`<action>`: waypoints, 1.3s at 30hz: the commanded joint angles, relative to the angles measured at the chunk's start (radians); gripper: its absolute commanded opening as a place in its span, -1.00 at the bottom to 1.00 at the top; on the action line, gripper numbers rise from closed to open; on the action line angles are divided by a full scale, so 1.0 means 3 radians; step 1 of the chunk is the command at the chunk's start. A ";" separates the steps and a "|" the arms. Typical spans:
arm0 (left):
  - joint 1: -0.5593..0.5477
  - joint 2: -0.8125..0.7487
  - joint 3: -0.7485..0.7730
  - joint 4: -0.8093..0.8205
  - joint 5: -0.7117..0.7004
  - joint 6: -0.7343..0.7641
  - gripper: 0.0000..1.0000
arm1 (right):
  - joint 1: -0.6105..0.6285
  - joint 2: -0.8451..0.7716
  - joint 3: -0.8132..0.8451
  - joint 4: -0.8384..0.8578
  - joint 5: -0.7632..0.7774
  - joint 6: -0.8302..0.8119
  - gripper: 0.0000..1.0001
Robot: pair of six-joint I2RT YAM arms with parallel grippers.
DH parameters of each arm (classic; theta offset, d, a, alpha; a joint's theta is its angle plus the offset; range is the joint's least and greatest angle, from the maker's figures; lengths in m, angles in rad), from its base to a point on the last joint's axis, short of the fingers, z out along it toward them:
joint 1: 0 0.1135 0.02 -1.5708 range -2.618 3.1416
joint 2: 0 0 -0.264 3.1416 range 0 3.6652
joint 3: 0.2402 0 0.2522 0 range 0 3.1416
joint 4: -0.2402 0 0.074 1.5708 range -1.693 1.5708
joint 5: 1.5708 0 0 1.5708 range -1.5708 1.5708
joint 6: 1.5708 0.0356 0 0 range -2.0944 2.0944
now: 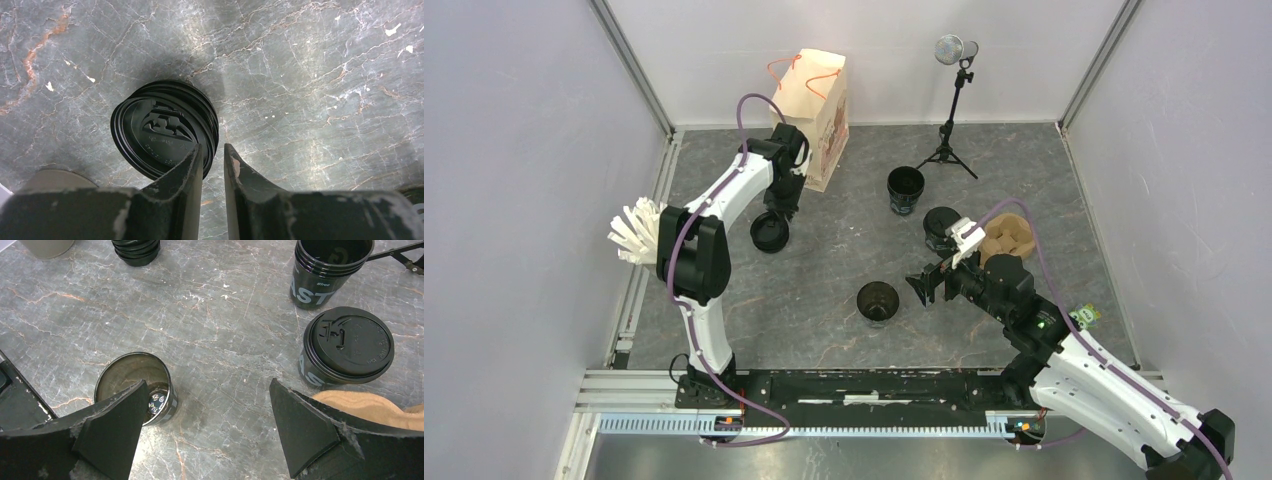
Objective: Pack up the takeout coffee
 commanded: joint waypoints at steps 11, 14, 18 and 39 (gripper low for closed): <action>0.0033 0.0024 0.0092 0.0183 -0.0125 -0.0088 -0.46 | 0.0019 -0.0012 0.0163 0.0031 -0.0002 -0.0103 0.96; 0.0038 0.0042 0.0091 0.0183 -0.0128 -0.0088 -0.48 | 0.0019 -0.0011 0.0162 0.0033 -0.0002 -0.0102 0.96; 0.0051 0.0059 0.0069 0.0198 -0.0133 -0.0088 -0.48 | 0.0021 -0.0010 0.0163 0.0030 -0.0002 -0.0113 0.96; 0.0067 0.0090 -0.0011 0.0246 -0.0161 -0.0093 -0.46 | 0.0021 -0.0024 0.0153 0.0001 -0.0003 -0.0115 0.96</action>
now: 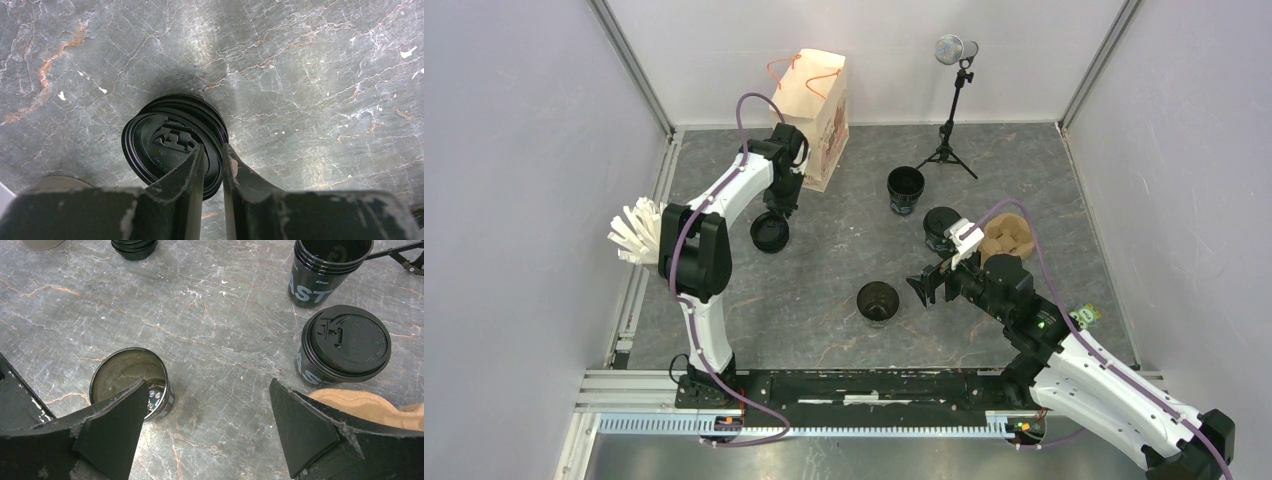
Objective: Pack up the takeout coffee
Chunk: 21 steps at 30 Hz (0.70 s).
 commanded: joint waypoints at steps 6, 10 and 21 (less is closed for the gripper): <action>0.0024 0.0028 -0.0012 0.0080 -0.0089 -0.0090 -0.46 | 0.0019 -0.0028 0.0146 0.0069 -0.0002 -0.0033 0.97; 0.0024 0.0032 -0.0016 0.0089 -0.0096 -0.0095 -0.46 | 0.0021 -0.0026 0.0146 0.0070 -0.0002 -0.0036 0.96; 0.0030 0.0042 -0.0062 0.0131 -0.0069 -0.0105 -0.47 | 0.0021 -0.0040 0.0146 0.0055 -0.0002 -0.0043 0.96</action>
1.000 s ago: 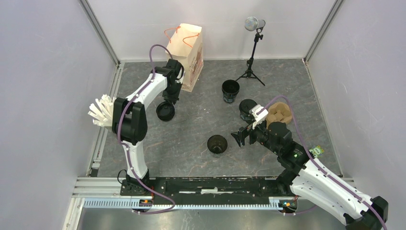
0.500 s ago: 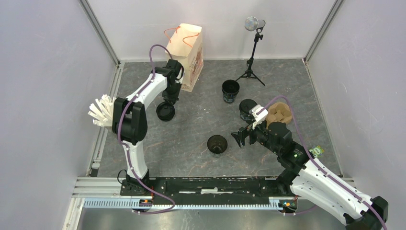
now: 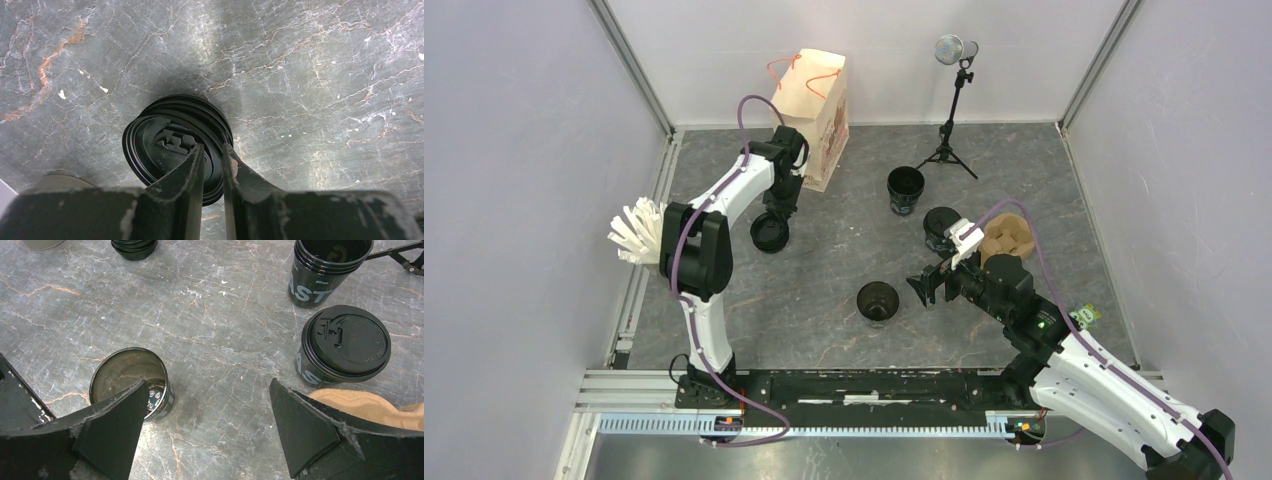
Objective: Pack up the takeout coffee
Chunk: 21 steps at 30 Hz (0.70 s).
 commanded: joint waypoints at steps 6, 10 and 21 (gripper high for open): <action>0.0027 0.0020 -0.0016 0.0102 0.0017 -0.0104 -0.66 | 0.0021 -0.0045 0.0132 0.0055 -0.0003 -0.0042 0.96; 0.0027 -0.0002 -0.0016 0.0098 0.0056 -0.0103 -0.92 | 0.0021 -0.0045 0.0125 0.0056 -0.0002 -0.0040 0.96; 0.0032 -0.0015 0.0099 -0.0087 0.0171 -0.0110 -0.83 | 0.0021 -0.0025 0.0116 0.0071 -0.0003 -0.0036 0.96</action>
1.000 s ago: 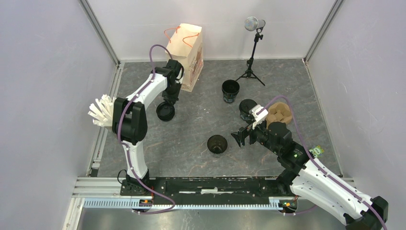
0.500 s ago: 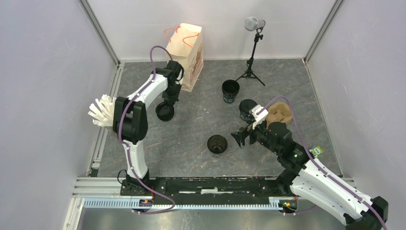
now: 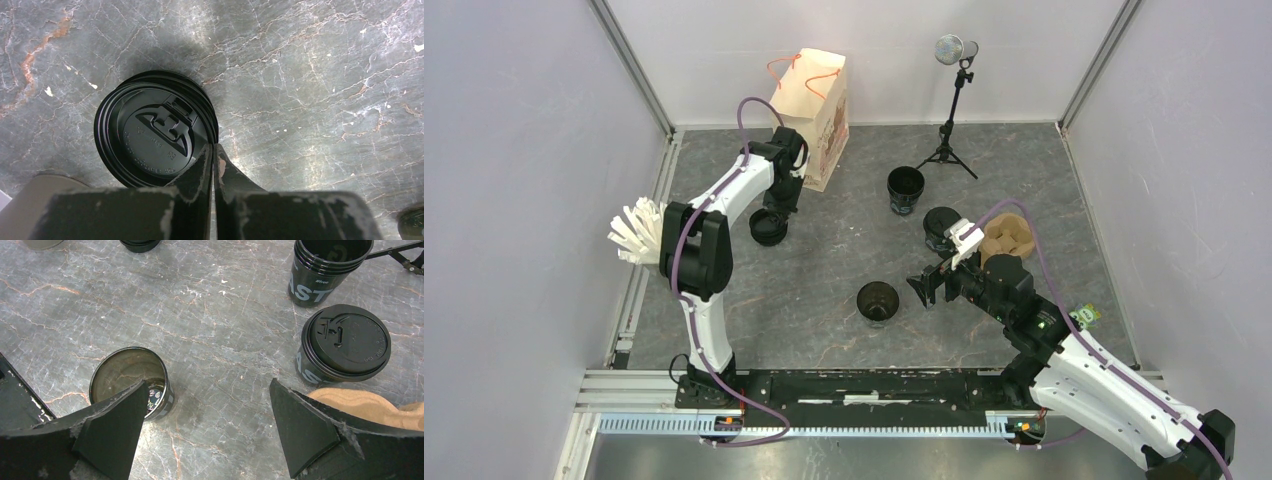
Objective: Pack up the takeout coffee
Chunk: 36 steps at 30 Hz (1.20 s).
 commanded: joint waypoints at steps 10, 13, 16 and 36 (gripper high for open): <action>0.0022 -0.0104 0.0158 -0.0108 0.0045 -0.0086 -0.95 | 0.0021 -0.0008 0.0121 0.0083 -0.0002 -0.0053 0.96; 0.0022 -0.0145 0.0176 -0.0138 -0.0005 -0.0081 -0.95 | 0.0021 -0.0003 0.0121 0.0091 -0.0002 -0.0051 0.96; 0.0024 -0.0197 0.0186 -0.0161 -0.0021 -0.0086 -0.95 | 0.0021 0.0012 0.0114 0.0103 -0.0002 -0.0053 0.96; 0.0022 -0.0671 0.0078 -0.0200 0.0172 -0.0060 -0.95 | 0.0021 0.0061 0.0063 0.0337 -0.0003 -0.0037 0.96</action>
